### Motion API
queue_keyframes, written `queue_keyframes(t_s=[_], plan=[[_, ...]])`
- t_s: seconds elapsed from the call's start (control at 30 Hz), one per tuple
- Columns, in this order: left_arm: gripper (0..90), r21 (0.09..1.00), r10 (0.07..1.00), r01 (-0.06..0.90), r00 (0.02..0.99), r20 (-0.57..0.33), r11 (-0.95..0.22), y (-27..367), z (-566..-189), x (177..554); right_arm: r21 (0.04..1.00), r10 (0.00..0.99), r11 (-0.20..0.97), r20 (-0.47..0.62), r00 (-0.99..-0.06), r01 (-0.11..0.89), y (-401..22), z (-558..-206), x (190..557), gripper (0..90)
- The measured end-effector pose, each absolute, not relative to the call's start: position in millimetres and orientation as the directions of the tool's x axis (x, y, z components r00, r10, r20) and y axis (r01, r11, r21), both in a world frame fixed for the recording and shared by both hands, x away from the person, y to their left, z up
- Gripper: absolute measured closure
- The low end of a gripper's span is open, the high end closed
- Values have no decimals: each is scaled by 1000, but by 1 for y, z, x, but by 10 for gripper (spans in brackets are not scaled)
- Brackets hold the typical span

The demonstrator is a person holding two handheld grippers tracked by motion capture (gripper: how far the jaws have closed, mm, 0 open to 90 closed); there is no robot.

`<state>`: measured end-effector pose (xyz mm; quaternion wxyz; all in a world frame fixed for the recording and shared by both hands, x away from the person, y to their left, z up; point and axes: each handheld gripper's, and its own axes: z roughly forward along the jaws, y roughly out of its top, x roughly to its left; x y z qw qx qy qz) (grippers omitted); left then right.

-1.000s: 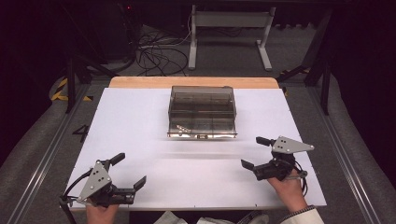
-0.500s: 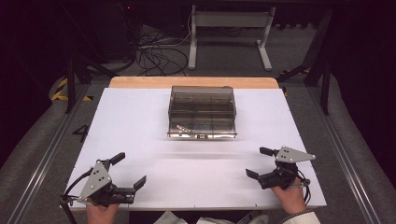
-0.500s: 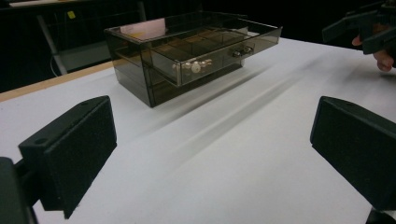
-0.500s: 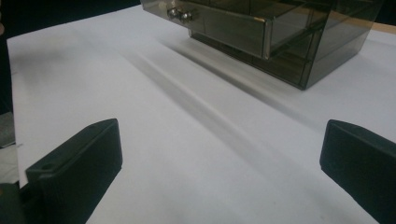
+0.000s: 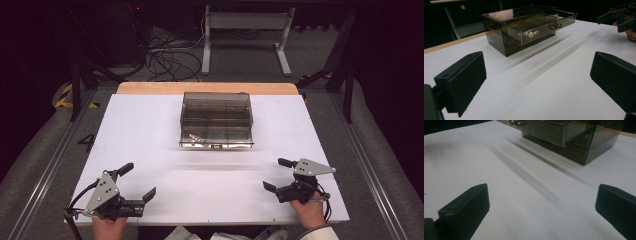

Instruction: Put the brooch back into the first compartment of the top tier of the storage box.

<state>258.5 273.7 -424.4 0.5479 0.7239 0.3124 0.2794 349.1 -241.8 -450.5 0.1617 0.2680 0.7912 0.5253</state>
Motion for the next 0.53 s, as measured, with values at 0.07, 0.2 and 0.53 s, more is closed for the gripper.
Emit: queue_keyframes(t_s=[0.07,0.2,0.53], plan=[[12,968,759,146,648,61,-203,274,-424,258,921,594,300,24,-804,249,-242,-450,349,0],[12,968,761,148,646,61,-203,273,-424,258,922,593,299,23,-805,246,-242,-450,348,0],[12,972,774,163,633,30,-171,276,-427,261,922,598,310,1,-802,232,-241,-448,347,0]])
